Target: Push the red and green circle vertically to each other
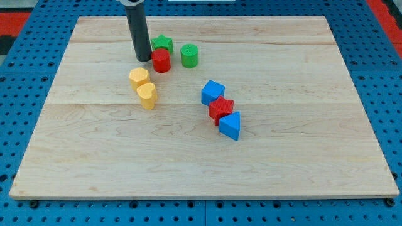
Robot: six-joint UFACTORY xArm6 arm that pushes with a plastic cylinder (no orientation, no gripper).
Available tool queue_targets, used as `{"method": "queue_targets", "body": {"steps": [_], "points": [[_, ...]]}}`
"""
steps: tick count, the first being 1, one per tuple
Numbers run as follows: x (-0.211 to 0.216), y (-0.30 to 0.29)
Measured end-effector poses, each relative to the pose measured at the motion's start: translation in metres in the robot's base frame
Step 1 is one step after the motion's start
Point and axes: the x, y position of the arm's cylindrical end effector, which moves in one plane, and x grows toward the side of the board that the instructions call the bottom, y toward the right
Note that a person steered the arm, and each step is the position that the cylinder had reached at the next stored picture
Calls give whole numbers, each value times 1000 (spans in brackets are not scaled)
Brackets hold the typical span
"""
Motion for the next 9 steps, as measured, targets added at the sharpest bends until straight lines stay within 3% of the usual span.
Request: {"method": "queue_targets", "body": {"steps": [5,7,9], "points": [[25,75],[6,43],[29,29]]}}
